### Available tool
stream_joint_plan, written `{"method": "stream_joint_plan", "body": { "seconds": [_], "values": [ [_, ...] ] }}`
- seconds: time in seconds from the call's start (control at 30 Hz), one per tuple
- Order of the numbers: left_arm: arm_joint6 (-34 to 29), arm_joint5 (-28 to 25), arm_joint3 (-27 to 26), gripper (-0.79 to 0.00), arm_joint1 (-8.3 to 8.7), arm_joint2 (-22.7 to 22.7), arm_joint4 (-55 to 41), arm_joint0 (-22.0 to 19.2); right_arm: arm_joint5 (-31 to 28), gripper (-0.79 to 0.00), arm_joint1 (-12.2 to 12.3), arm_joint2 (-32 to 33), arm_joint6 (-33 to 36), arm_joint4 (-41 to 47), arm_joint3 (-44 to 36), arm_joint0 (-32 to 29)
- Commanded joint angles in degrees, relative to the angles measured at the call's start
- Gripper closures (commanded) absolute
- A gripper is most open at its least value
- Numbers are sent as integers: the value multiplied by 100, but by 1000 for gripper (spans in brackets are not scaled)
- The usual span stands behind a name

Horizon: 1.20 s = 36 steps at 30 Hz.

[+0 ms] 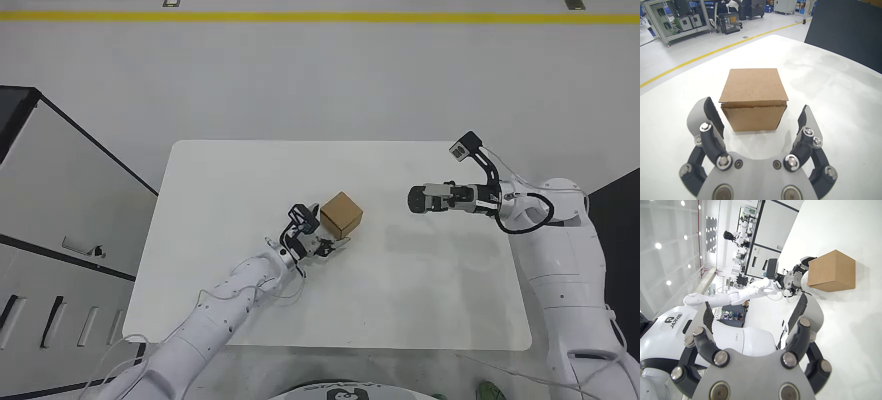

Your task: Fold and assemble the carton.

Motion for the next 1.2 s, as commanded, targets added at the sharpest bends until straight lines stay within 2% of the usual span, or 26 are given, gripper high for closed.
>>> {"method": "stream_joint_plan", "body": {
  "seconds": [0.0,0.8,0.83,0.87,0.9,0.93,1.17],
  "values": [
    [82,83,107,-785,-37,37,-1,-51,0,-785,0,0,0,0,0,0],
    [428,120,1143,-776,-416,382,-138,-550,0,-785,0,0,0,0,0,0],
    [435,110,1171,-699,-426,386,-145,-562,0,-785,0,0,0,0,0,0],
    [446,105,1189,-579,-433,386,-157,-567,0,-785,0,0,0,0,0,0],
    [485,96,1220,-246,-447,380,-194,-573,0,-785,0,0,0,0,0,0],
    [509,89,1244,0,-455,377,-201,-584,0,-785,0,0,0,0,0,0],
    [575,-143,1224,0,-405,261,-72,-591,0,-785,0,0,0,0,0,0]
  ]
}}
